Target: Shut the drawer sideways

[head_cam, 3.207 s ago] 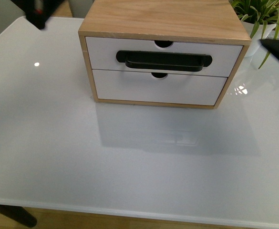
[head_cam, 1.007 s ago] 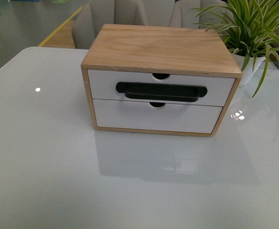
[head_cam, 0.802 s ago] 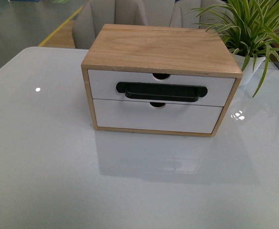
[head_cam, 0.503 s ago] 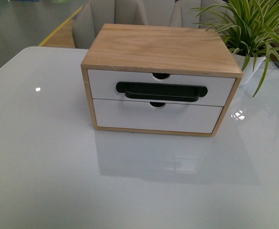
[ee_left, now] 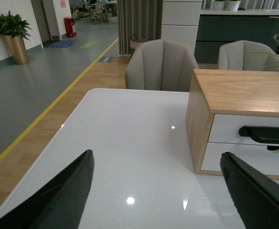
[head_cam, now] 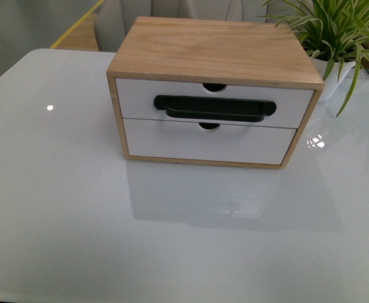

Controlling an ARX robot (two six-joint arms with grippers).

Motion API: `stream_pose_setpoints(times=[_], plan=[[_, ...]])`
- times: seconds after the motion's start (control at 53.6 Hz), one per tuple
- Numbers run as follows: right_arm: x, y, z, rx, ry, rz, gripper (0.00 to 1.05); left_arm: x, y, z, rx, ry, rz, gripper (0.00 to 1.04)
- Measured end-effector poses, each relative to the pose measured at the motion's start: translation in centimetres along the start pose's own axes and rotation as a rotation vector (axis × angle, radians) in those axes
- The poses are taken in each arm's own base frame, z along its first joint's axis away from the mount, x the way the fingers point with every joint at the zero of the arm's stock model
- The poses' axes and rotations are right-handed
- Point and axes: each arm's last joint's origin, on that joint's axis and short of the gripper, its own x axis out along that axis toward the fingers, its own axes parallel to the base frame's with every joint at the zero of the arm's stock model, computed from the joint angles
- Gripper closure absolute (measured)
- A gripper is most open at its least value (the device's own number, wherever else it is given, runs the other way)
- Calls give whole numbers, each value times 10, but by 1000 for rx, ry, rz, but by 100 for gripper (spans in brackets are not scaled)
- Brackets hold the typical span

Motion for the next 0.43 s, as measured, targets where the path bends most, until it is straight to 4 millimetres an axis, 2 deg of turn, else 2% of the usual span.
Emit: stream_pose_setpoints(times=[0.056,0.093,0.429], plan=[[0,0,0,0,0,0,11,0,0,0,0,0,0,8],[0,0,0,1,0,0,8,0,0,0,0,0,0,8],[0,0,0,1,0,0,9,0,0,0,0,0,0,9]])
